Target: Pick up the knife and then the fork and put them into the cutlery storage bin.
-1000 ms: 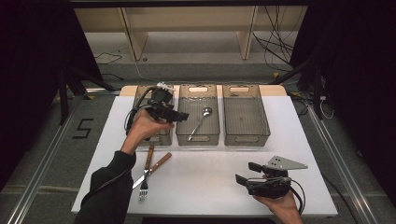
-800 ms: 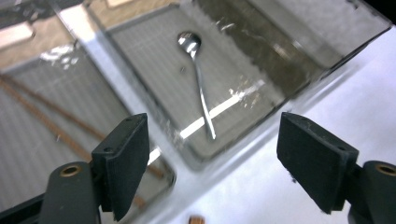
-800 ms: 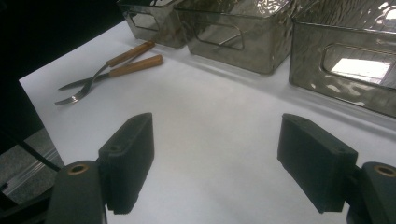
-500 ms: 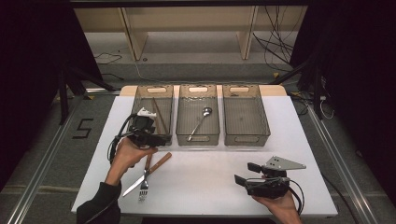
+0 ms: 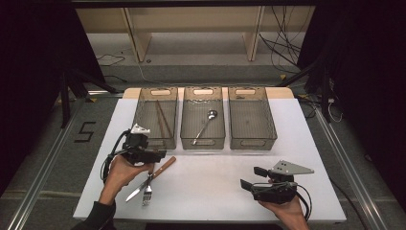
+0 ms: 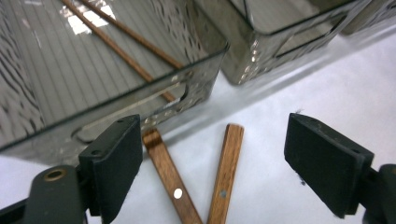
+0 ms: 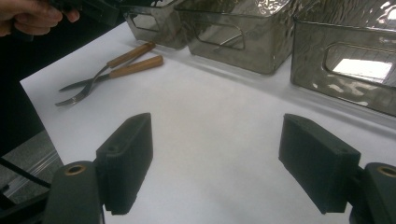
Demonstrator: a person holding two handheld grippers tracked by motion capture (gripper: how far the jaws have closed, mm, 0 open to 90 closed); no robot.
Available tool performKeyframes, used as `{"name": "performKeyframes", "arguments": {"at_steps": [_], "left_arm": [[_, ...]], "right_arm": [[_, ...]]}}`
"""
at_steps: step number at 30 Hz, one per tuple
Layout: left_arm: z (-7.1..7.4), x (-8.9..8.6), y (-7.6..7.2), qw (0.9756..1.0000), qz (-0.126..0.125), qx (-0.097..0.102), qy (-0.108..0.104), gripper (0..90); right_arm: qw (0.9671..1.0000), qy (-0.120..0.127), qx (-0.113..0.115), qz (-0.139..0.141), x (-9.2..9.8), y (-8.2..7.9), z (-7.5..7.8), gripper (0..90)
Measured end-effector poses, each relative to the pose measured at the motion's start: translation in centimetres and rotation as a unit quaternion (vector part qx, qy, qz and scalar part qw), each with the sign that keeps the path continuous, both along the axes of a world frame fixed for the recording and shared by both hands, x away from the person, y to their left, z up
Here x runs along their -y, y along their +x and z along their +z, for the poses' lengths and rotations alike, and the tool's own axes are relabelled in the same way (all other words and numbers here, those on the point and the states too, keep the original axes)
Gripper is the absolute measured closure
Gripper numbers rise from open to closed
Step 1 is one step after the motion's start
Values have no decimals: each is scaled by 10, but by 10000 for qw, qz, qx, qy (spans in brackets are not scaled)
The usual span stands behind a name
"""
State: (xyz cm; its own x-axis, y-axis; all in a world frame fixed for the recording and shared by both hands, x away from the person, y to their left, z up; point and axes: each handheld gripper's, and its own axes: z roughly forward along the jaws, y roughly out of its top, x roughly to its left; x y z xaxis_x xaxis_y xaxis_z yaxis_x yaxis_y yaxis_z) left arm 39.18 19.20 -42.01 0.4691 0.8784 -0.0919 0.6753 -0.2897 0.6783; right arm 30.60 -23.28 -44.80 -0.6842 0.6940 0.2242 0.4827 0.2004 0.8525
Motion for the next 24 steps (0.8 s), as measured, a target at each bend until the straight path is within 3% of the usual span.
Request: {"name": "performKeyframes", "arguments": {"at_steps": [11,24], "left_arm": [[-14,-5,-1,9990,232,-177,331,179],[-26,-10,1,9958,479,-615,482,180]], "right_arm": [[10000,68,23,-27,2,-1,1,246],[9998,122,150,-60,2,-2,3,228]]}}
